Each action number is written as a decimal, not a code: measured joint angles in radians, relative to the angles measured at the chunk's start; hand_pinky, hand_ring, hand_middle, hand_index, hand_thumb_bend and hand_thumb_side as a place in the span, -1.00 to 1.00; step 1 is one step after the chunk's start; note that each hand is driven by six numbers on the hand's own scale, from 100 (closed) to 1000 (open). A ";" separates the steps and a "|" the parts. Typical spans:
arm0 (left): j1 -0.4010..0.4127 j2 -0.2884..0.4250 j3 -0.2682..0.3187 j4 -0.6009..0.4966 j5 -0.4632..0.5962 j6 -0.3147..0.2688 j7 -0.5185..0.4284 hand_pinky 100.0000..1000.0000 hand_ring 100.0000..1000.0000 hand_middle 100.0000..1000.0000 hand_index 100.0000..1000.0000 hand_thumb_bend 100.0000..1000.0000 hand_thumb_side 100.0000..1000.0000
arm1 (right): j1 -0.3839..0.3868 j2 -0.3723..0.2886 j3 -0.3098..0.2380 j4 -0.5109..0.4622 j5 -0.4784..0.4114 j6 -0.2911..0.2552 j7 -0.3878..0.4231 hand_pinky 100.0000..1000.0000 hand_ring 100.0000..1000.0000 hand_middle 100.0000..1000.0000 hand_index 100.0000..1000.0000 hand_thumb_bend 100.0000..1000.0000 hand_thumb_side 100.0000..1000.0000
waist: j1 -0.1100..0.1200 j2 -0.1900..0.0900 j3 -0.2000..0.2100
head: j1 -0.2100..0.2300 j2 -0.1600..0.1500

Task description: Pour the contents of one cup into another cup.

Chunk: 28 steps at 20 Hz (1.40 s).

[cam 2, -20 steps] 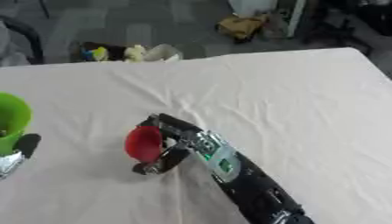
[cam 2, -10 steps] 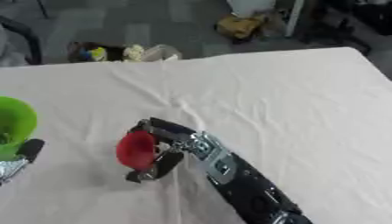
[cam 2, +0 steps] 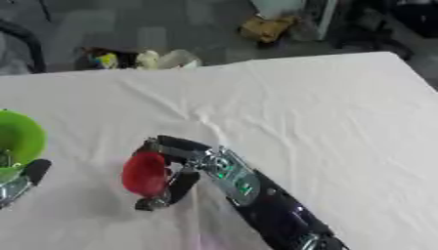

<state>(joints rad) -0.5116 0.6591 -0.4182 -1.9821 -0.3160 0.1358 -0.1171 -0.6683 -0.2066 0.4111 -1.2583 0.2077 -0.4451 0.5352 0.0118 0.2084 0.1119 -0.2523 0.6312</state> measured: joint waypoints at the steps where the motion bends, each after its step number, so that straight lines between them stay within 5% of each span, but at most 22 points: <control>1: -0.003 0.002 -0.003 0.000 -0.003 0.000 -0.003 -1.00 -0.19 -0.41 0.09 -1.00 -0.52 | -0.004 0.004 0.004 0.000 -0.001 -0.001 0.007 -0.08 -0.71 -0.87 -0.16 -1.00 -1.00 | 0.001 0.000 0.000 | -0.001 0.000; 16: -0.059 0.011 -0.046 0.005 -0.076 0.008 -0.072 -1.00 -0.26 -0.42 0.09 -1.00 -0.58 | -0.024 0.056 0.040 0.001 -0.036 -0.012 0.098 -0.08 -0.70 -0.86 -0.15 -1.00 -1.00 | 0.004 0.000 -0.009 | -0.013 -0.009; 28: -0.103 0.008 -0.089 0.089 -0.214 -0.044 -0.162 -1.00 -0.33 -0.44 0.10 -1.00 -0.64 | -0.027 0.061 0.047 0.000 -0.049 -0.010 0.112 -0.08 -0.70 -0.82 -0.15 -1.00 -1.00 | 0.004 0.000 -0.017 | -0.014 -0.012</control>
<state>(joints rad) -0.6149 0.6674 -0.5072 -1.8930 -0.5296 0.0914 -0.2787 -0.6956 -0.1458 0.4586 -1.2586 0.1586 -0.4555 0.6476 0.0154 0.2084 0.0947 -0.2664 0.6187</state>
